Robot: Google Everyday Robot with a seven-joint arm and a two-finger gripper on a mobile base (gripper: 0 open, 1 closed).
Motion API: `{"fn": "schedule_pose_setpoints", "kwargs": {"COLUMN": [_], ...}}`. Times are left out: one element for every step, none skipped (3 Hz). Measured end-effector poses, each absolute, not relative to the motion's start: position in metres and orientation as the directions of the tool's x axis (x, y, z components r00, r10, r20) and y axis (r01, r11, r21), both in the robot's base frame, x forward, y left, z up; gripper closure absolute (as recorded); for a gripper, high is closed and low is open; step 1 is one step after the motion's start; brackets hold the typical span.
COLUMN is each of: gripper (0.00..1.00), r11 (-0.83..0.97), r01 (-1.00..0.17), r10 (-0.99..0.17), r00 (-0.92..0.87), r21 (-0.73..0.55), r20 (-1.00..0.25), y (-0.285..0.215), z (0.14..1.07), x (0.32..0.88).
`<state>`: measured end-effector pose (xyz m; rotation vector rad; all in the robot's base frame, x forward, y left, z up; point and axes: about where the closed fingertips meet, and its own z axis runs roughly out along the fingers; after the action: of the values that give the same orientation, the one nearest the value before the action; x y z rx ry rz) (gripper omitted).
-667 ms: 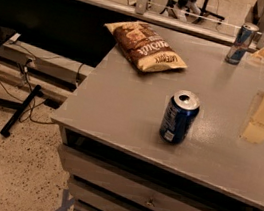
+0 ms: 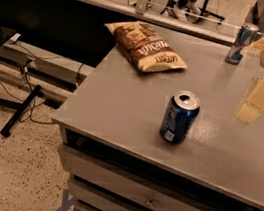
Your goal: Move redbull can near pepsi can
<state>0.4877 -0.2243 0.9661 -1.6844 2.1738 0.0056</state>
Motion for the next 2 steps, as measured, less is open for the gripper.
{"fn": "schedule_pose_setpoints", "kwargs": {"gripper": [0.00, 0.00], "r11": [0.313, 0.384], "r01": [-0.928, -0.908], "r10": [-0.890, -0.826], "r00": [-0.214, -0.257], "r21": [-0.199, -0.166], "r20": [-0.402, -0.502], "y": [-0.239, -0.256], "z": [0.952, 0.916], "x": [0.549, 0.639]}}
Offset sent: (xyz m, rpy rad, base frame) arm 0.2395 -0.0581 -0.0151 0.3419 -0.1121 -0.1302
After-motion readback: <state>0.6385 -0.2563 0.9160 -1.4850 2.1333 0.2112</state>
